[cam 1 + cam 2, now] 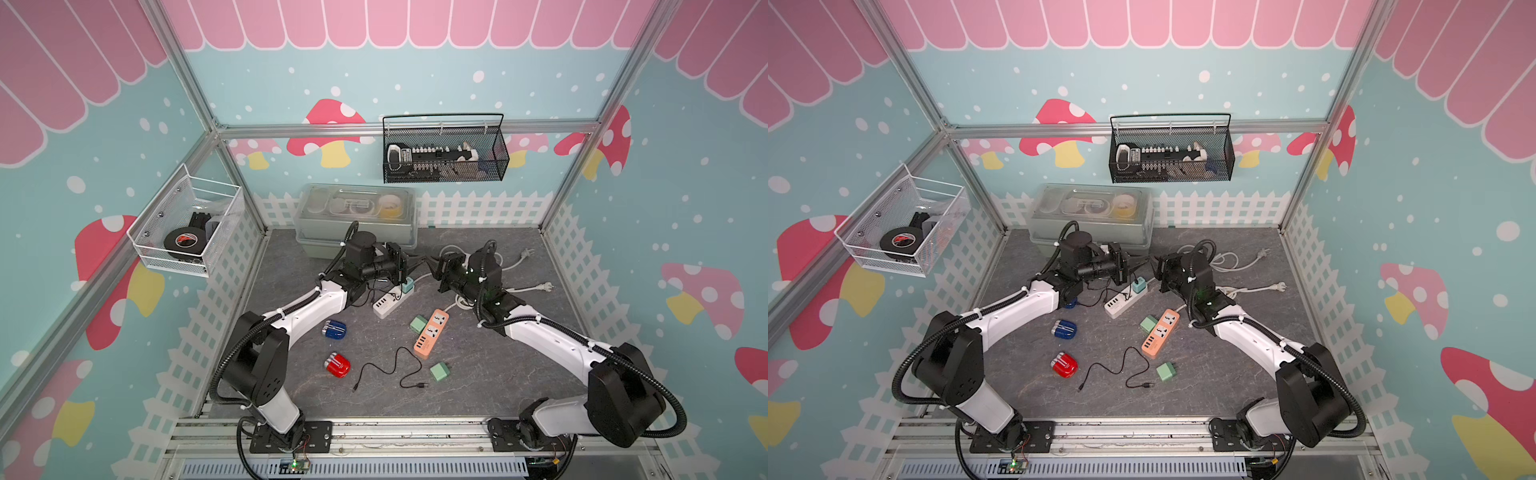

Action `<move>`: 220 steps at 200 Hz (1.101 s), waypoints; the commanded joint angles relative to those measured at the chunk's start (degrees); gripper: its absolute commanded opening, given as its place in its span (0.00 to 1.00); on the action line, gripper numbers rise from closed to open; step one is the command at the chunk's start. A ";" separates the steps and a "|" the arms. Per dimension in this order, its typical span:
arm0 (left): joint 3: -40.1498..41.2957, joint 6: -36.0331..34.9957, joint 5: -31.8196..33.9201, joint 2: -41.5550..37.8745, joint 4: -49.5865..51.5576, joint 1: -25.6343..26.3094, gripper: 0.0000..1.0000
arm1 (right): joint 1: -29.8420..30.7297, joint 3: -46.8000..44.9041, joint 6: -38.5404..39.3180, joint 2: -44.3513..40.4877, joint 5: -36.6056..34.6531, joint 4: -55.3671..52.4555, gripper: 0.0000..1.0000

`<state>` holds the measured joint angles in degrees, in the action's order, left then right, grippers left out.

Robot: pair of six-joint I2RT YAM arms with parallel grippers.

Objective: Charge the electric shaver
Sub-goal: Pick up the charging cable from the center of the board.

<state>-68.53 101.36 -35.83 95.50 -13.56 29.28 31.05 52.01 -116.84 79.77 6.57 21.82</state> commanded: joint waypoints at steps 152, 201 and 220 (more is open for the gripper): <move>4.89 -9.62 -9.32 -11.58 12.86 -9.79 0.00 | -3.06 22.24 38.71 5.24 6.78 -58.72 0.47; 10.69 -13.80 -11.82 -21.37 21.76 -15.52 0.00 | 1.07 22.87 37.31 15.82 8.82 -60.64 0.45; 13.36 -13.43 -11.83 -24.21 22.33 -16.76 0.00 | 2.30 24.24 37.63 19.46 8.38 -60.55 0.44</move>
<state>-58.24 90.04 -46.13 74.24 4.56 13.87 31.94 75.29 -80.79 96.79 14.66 -35.57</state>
